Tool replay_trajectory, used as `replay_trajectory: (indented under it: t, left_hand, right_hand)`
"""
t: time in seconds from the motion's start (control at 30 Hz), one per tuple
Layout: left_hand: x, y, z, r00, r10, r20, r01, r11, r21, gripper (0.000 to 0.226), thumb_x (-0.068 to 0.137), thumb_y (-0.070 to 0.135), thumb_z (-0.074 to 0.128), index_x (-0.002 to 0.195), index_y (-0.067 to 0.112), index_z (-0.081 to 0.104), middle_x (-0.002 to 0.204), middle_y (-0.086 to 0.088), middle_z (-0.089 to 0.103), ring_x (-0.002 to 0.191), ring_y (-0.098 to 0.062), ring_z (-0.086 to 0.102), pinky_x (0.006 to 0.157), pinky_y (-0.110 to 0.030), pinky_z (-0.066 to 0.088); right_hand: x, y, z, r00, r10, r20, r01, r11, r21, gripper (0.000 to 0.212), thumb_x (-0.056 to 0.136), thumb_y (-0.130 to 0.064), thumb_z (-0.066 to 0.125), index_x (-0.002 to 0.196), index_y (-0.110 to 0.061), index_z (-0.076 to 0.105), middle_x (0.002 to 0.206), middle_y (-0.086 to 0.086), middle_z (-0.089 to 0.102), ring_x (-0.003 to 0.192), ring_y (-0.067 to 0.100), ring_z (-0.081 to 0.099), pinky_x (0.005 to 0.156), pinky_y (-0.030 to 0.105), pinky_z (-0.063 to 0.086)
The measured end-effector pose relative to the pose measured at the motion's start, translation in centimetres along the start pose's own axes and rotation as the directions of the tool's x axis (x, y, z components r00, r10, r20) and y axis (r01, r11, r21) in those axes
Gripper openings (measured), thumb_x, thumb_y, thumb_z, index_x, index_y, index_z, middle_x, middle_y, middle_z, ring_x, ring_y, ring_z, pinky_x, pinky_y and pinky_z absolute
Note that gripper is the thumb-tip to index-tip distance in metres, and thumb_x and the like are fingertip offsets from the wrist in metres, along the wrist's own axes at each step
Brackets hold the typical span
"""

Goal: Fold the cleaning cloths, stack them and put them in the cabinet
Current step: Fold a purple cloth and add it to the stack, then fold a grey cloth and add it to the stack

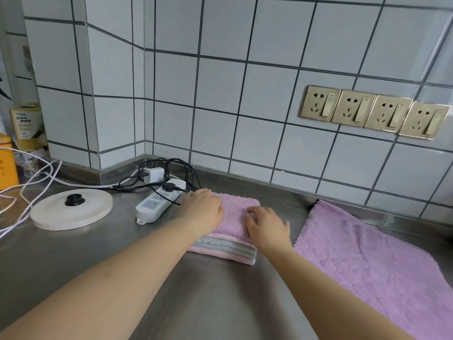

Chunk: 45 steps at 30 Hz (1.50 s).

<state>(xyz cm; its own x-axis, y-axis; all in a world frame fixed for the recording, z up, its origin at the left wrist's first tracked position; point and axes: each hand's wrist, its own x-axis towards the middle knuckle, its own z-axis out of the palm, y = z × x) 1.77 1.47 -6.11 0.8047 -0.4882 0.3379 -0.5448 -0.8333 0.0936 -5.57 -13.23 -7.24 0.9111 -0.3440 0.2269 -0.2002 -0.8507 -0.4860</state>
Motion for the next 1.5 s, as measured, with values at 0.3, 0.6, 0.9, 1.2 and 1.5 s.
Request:
replay_trajectory:
  t: [0.3,0.6,0.9,1.2,1.5]
  left_hand:
    - [-0.7,9.4,-2.0,0.959,0.267,0.098,-0.234,0.937,-0.259,0.036,0.092,0.035,0.05,0.127,0.026,0.055,0.131,0.0,0.054,0.122,-0.022,0.048,0.099,-0.036,0.041]
    - [-3.1,18.5,1.6,0.841,0.499,0.21,-0.441,0.856,-0.268,0.036,0.091,0.024,0.052,0.127,0.022,0.057,0.132,0.004,0.056,0.12,-0.017,0.051,0.092,-0.024,0.039]
    - [-3.7,20.1,3.1,0.8,0.582,0.146,-0.577,0.813,-0.082,0.028,0.094,0.035,0.046,0.113,0.023,0.063,0.116,-0.001,0.059,0.108,-0.023,0.053,0.084,-0.03,0.041]
    - [-3.3,20.4,4.3,0.839,0.534,0.107,-0.529,0.846,-0.069,0.026,0.093,0.032,0.044,0.108,0.018,0.061,0.111,-0.001,0.061,0.106,-0.024,0.055,0.08,-0.032,0.043]
    - [-2.0,20.1,5.1,0.934,0.351,0.068,-0.314,0.897,-0.312,0.024,0.094,0.022,0.047,0.11,0.018,0.065,0.113,-0.001,0.062,0.107,-0.02,0.055,0.084,-0.027,0.043]
  right_hand:
    - [-4.4,8.6,-7.8,0.997,-0.067,-0.044,0.065,0.997,-0.045,0.023,0.096,-0.022,0.049,0.109,-0.029,0.067,0.12,-0.007,0.063,0.108,0.013,0.058,0.082,0.019,0.04]
    - [-10.7,18.0,-12.4,0.99,-0.008,0.144,0.054,0.947,-0.317,0.024,0.088,-0.037,0.058,0.111,-0.033,0.064,0.112,-0.01,0.058,0.102,0.009,0.054,0.081,0.018,0.038]
    - [-12.6,20.3,-11.6,0.942,-0.334,0.022,0.299,0.81,-0.505,0.011,0.078,-0.027,0.06,0.074,-0.017,0.06,0.068,-0.003,0.063,0.06,0.023,0.061,0.048,0.024,0.036]
    - [-11.0,20.1,-11.1,0.986,-0.021,-0.166,-0.04,0.933,-0.359,0.016,0.099,-0.028,0.034,0.089,-0.016,0.036,0.074,0.012,0.057,0.065,0.03,0.047,0.047,0.034,0.022]
    - [-11.6,21.0,-11.3,0.995,-0.091,-0.041,0.067,0.915,-0.398,0.03,0.097,-0.035,0.04,0.119,-0.02,0.055,0.116,-0.004,0.06,0.107,0.023,0.057,0.076,0.033,0.047]
